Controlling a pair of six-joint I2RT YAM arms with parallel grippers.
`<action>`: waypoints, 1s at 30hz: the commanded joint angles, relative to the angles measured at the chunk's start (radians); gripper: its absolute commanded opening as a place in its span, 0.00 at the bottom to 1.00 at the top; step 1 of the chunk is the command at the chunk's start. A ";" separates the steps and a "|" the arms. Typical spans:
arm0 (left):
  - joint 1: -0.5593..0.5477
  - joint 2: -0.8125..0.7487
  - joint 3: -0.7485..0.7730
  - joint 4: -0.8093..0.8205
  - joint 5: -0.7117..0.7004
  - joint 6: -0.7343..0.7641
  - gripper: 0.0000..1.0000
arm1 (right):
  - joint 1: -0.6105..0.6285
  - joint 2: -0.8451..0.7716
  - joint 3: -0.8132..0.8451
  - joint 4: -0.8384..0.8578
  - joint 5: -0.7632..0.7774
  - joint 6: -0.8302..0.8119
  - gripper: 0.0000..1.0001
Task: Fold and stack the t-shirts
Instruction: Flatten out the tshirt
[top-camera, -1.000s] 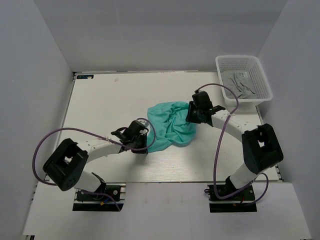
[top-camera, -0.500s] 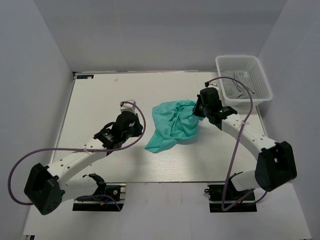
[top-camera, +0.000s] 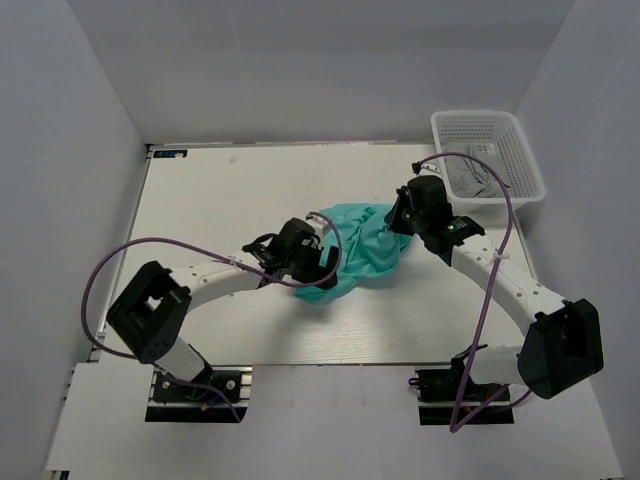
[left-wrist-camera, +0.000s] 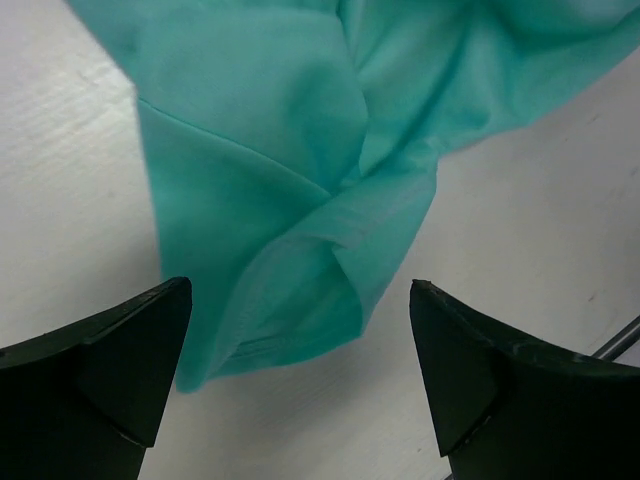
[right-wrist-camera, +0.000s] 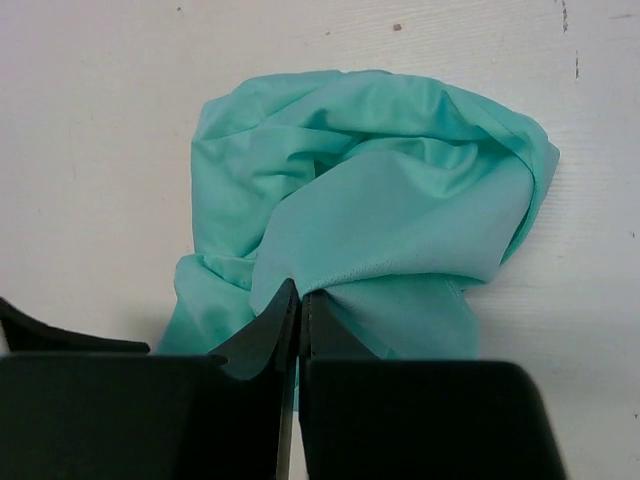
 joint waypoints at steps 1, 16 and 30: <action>-0.029 0.040 0.042 -0.003 0.091 0.095 1.00 | -0.003 0.007 -0.002 -0.003 -0.015 -0.012 0.00; -0.072 0.263 0.152 -0.069 -0.094 0.066 0.20 | -0.004 -0.016 -0.019 -0.034 0.018 -0.014 0.00; -0.052 -0.271 0.359 -0.187 -0.772 -0.005 0.00 | -0.013 -0.157 0.258 -0.241 0.361 -0.098 0.00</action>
